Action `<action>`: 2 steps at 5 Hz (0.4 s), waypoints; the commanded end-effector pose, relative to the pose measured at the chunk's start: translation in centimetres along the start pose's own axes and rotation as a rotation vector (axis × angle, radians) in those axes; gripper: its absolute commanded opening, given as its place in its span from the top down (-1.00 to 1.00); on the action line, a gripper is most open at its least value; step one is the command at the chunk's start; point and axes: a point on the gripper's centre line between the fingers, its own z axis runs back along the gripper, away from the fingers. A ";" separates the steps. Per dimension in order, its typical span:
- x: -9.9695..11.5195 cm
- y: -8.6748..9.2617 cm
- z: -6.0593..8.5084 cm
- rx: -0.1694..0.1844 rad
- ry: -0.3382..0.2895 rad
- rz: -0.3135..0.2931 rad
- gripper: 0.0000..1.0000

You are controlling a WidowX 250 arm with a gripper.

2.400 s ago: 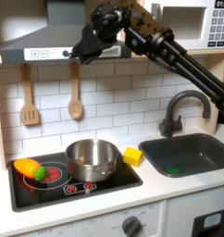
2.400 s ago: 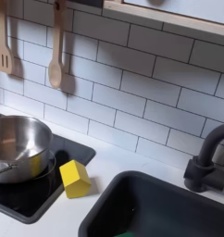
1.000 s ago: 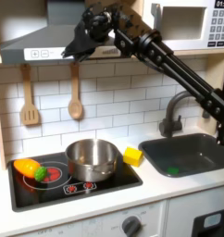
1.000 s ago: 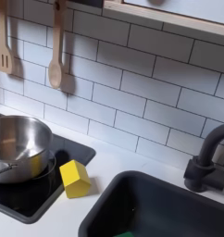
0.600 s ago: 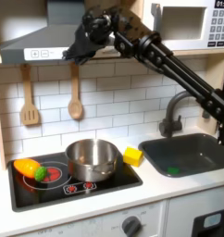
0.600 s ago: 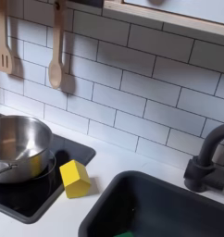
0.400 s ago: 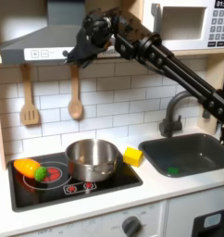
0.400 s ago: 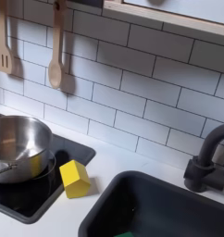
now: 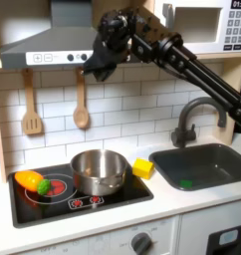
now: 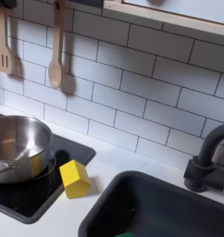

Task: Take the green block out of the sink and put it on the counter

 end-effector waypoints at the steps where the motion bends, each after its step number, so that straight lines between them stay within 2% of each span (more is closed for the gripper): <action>1: -5.6 -2.4 0.8 -0.064 0.223 -0.078 1.00; 2: -8.3 -3.0 1.7 -0.059 0.298 -0.112 1.00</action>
